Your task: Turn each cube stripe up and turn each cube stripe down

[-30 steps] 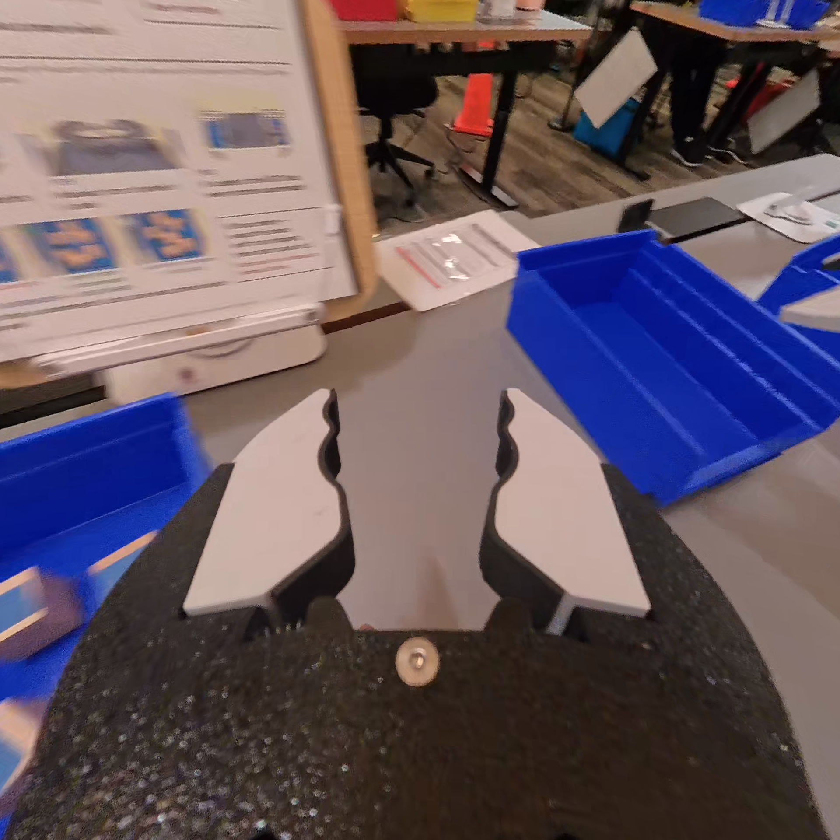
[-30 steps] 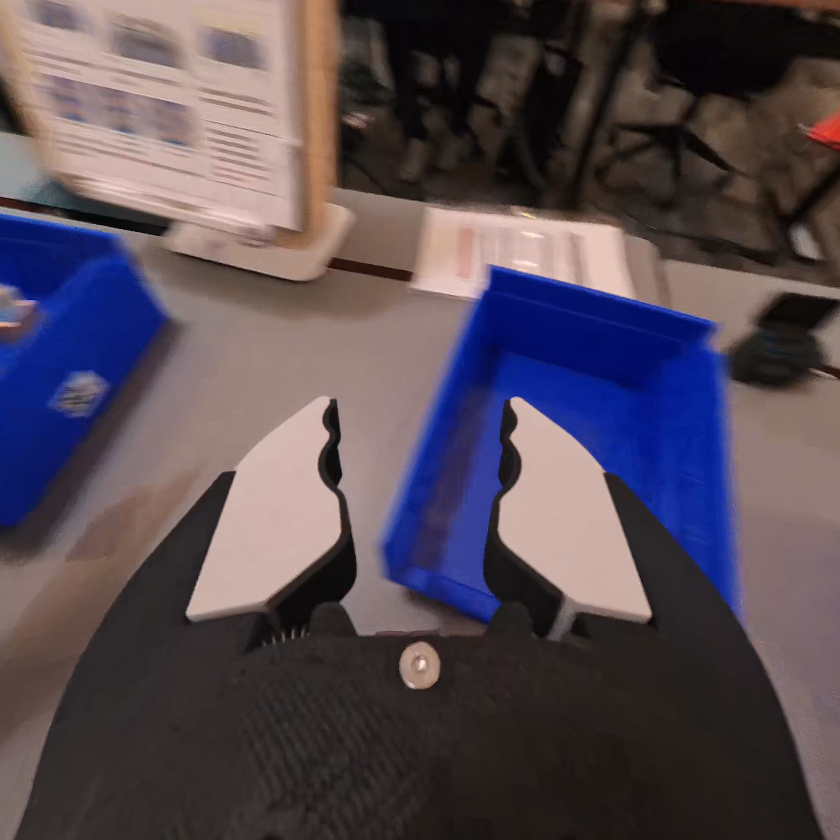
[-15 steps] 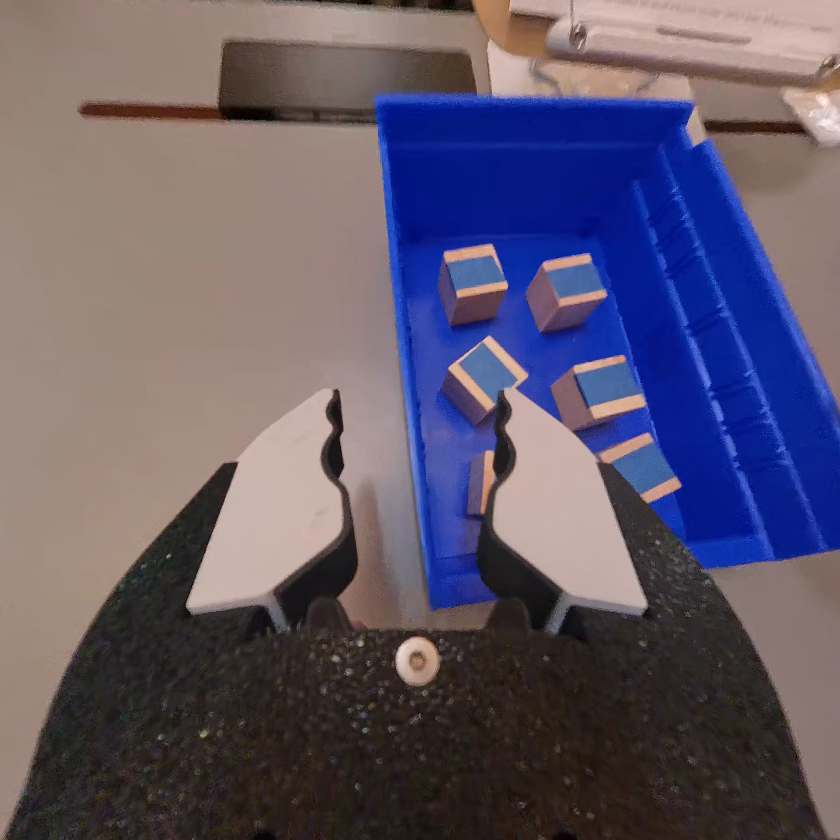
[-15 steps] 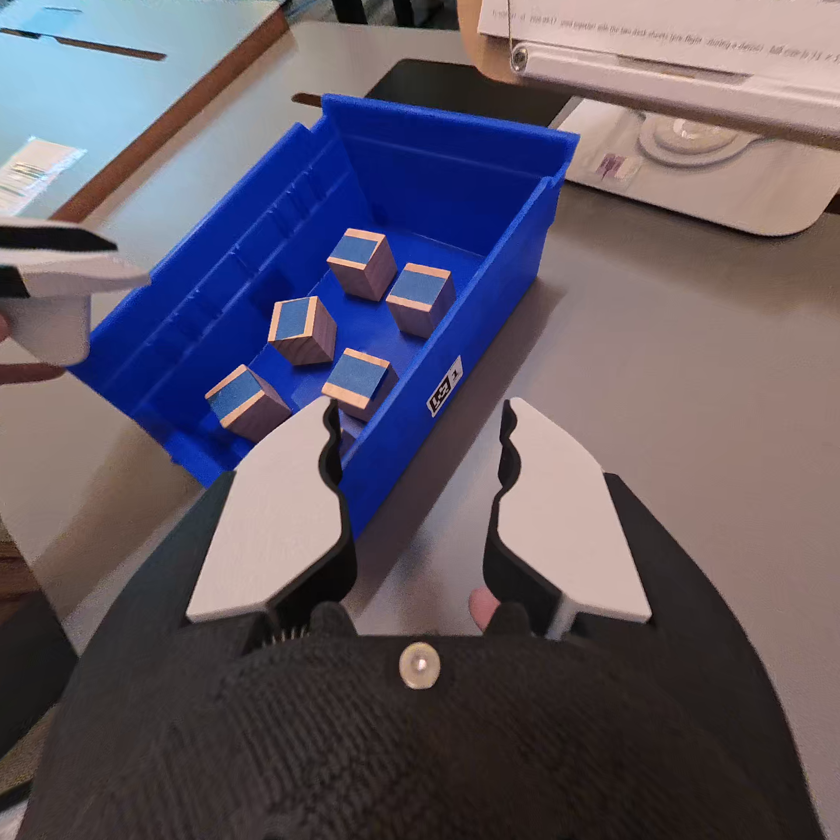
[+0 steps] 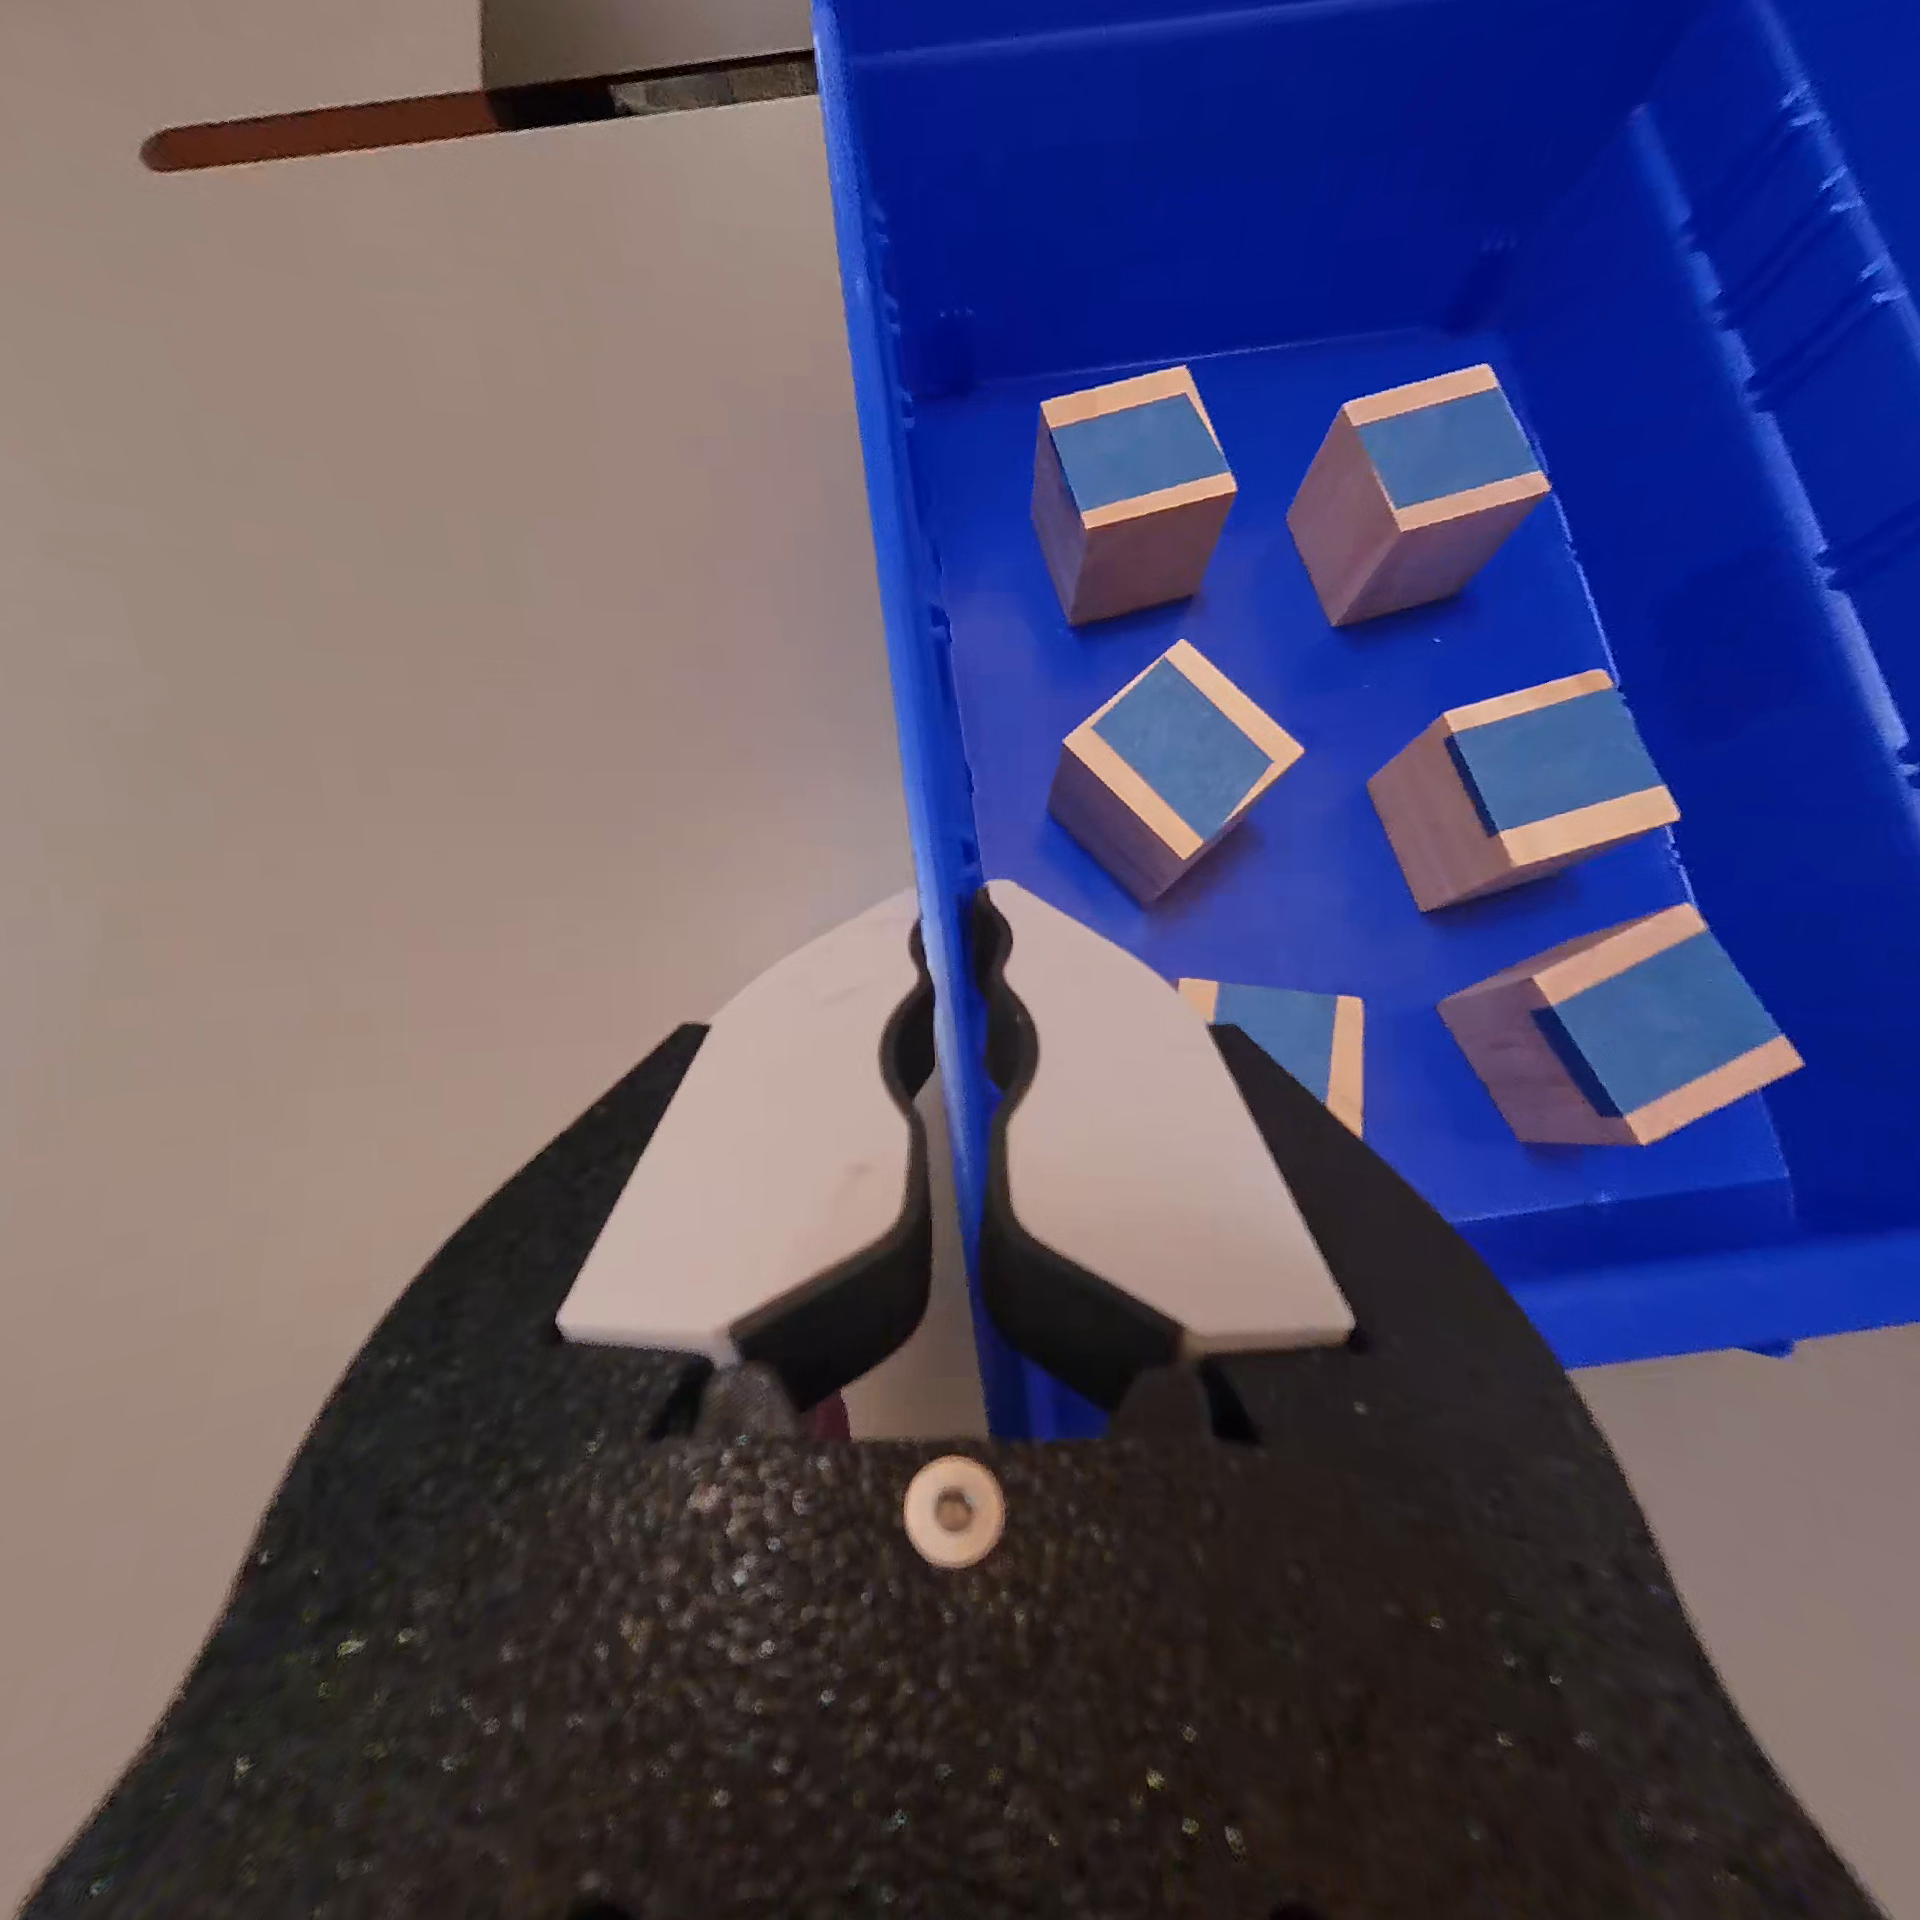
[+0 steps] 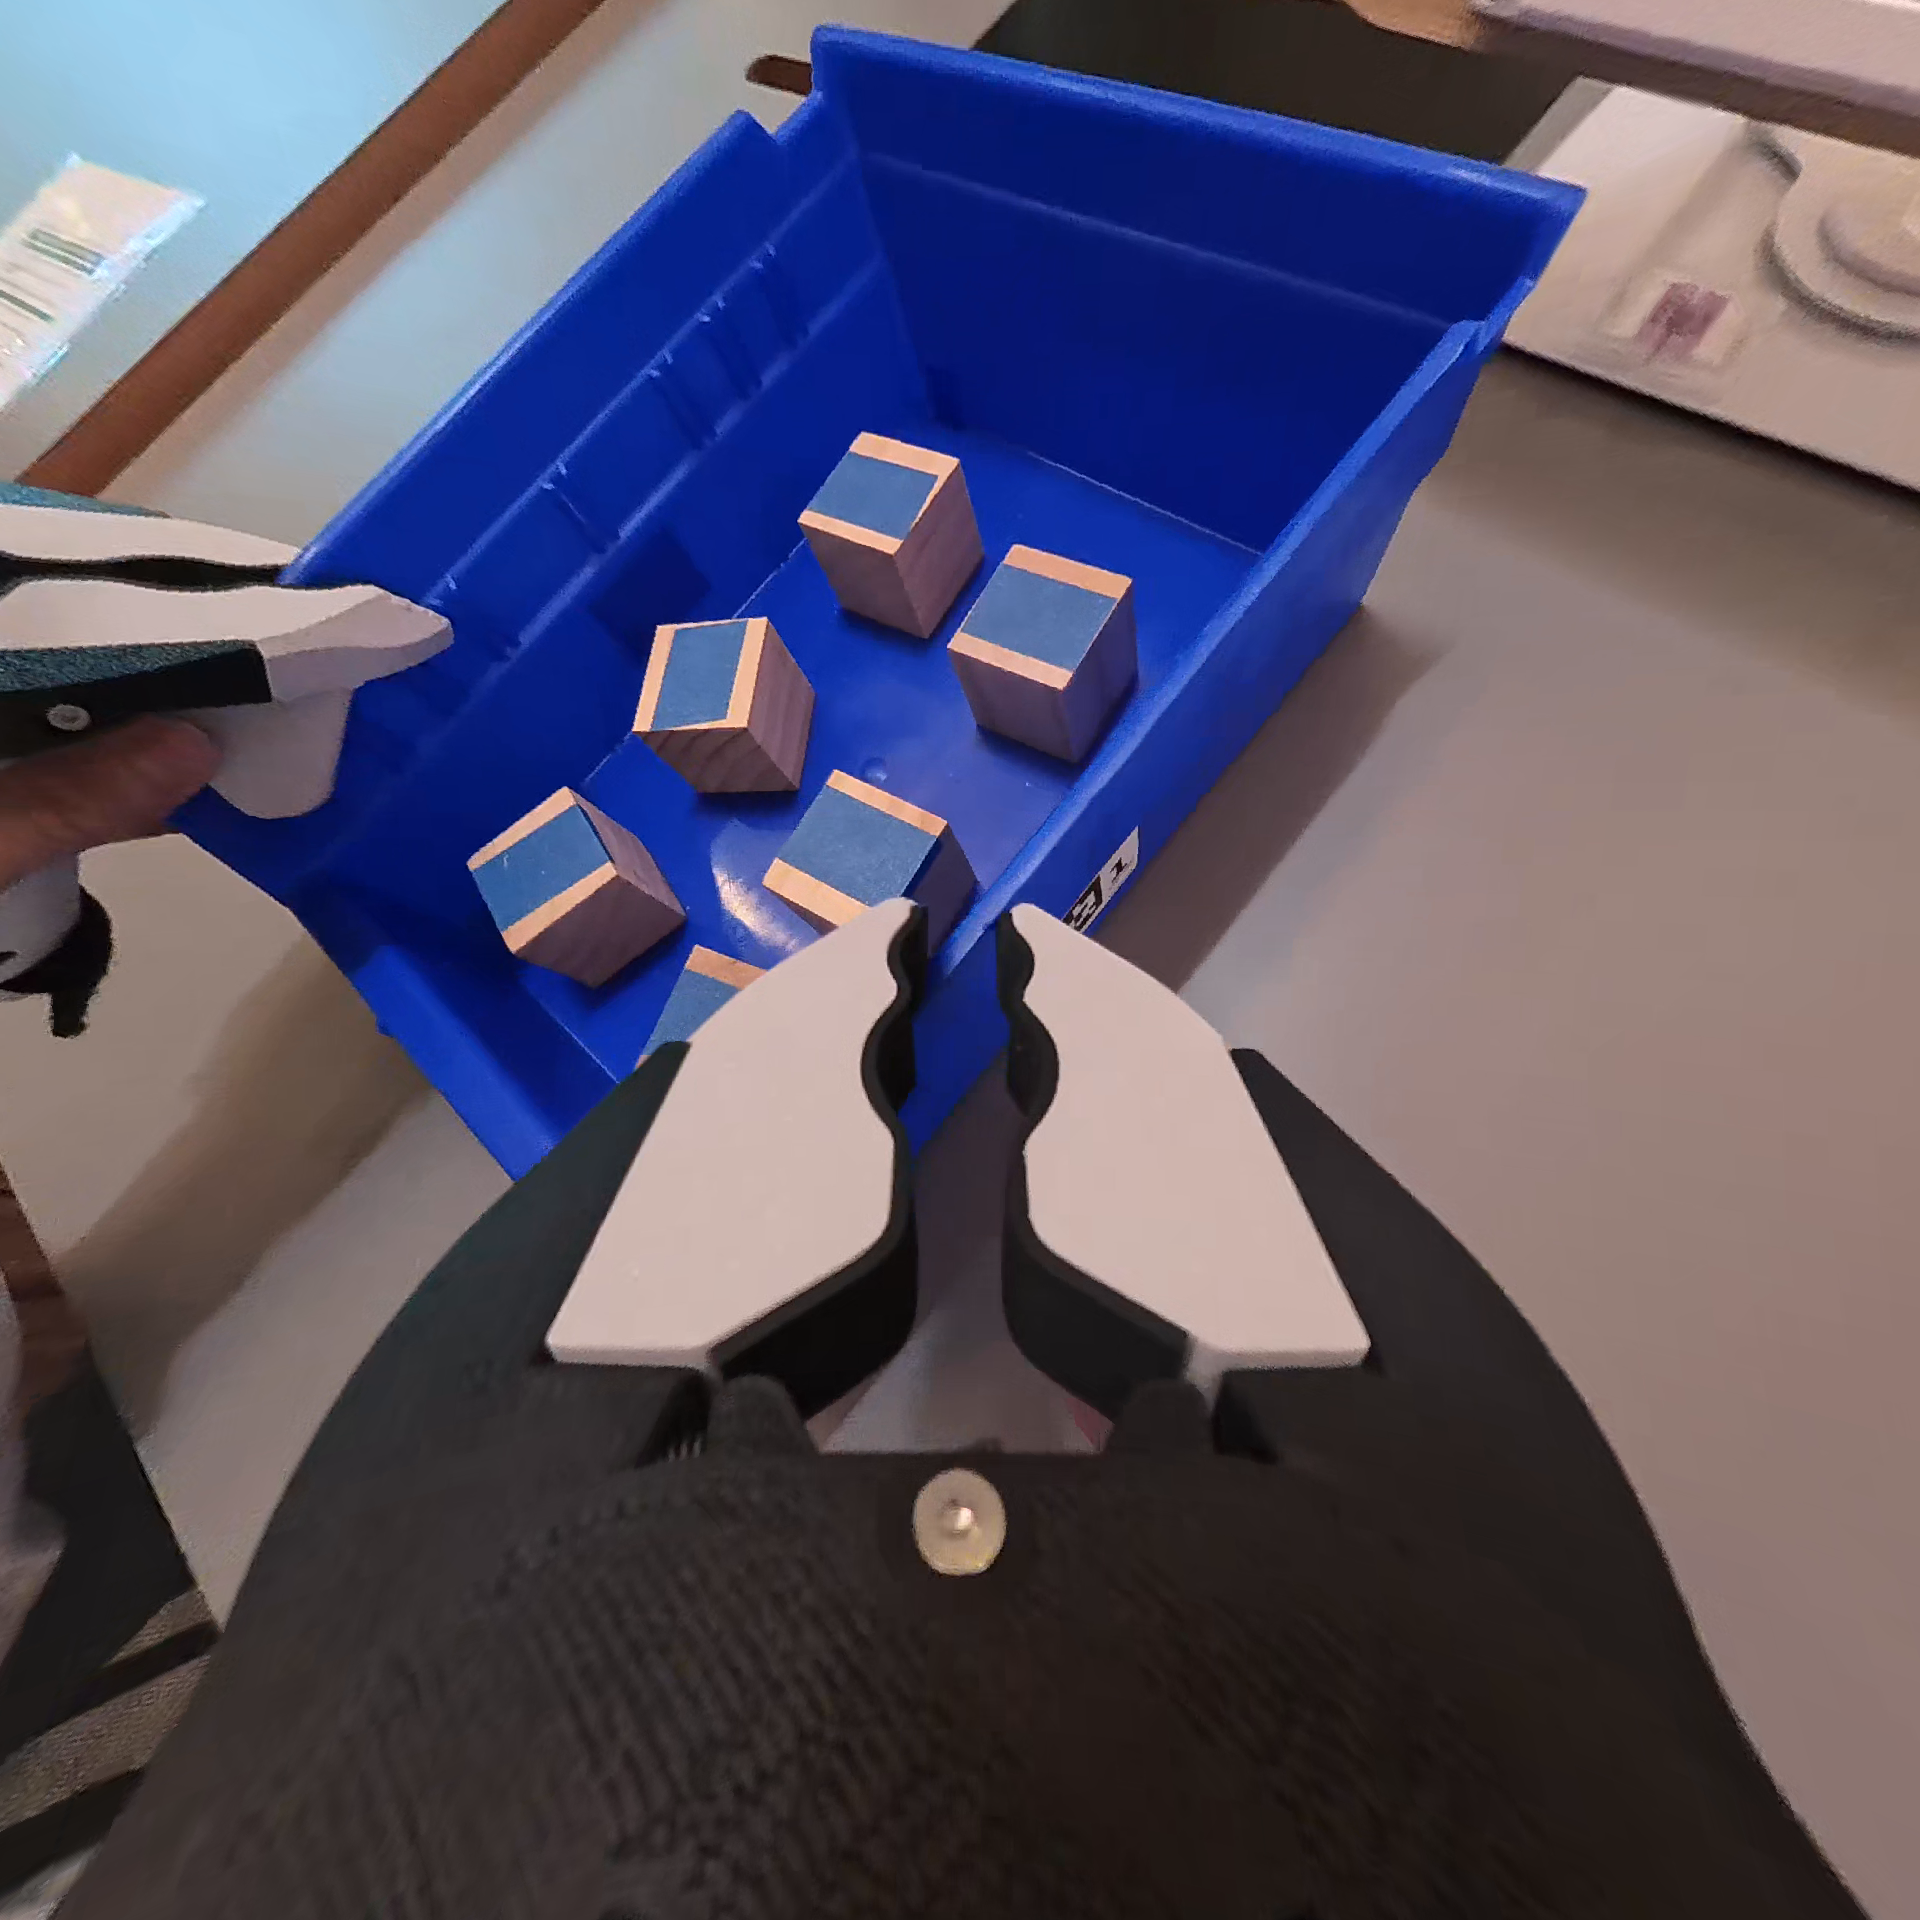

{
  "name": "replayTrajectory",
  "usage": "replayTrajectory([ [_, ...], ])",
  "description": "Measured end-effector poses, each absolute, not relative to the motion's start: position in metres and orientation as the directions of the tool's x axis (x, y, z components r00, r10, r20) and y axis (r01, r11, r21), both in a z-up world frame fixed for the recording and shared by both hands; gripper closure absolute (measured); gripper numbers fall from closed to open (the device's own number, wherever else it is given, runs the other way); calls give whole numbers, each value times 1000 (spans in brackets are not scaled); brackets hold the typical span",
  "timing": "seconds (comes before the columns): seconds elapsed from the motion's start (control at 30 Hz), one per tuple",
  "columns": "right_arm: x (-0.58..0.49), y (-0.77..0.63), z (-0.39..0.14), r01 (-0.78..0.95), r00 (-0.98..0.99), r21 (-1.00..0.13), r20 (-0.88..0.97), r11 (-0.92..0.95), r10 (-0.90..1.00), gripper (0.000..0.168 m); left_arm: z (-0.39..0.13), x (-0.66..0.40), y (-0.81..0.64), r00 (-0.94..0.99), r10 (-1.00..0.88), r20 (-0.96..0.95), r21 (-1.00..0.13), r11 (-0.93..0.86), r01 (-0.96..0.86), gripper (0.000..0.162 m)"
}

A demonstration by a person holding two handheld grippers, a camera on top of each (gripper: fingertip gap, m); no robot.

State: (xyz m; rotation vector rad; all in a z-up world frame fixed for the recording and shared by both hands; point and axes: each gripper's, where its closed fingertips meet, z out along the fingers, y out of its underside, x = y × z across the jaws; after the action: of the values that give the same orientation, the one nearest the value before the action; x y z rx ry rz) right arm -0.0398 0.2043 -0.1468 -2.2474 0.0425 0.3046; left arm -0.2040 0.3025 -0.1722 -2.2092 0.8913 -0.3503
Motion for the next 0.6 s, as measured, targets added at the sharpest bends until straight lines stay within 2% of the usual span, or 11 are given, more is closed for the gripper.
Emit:
replayTrajectory([
  [0.03,-47,211,-147,-128,969,-755,-232,-643,80,155,-172,-212,309,729,-684,-7,-709,-511,-486,159],
  [0.3,-140,293,-147,-26,966,-791,-177,-611,188,154,-172,-307,388,781,-624,21,-709,-560,-428,159],
  [0.6,-230,377,-146,-32,966,-822,-172,-569,195,153,-172,-390,475,807,-583,93,-731,-591,-342,159],
])
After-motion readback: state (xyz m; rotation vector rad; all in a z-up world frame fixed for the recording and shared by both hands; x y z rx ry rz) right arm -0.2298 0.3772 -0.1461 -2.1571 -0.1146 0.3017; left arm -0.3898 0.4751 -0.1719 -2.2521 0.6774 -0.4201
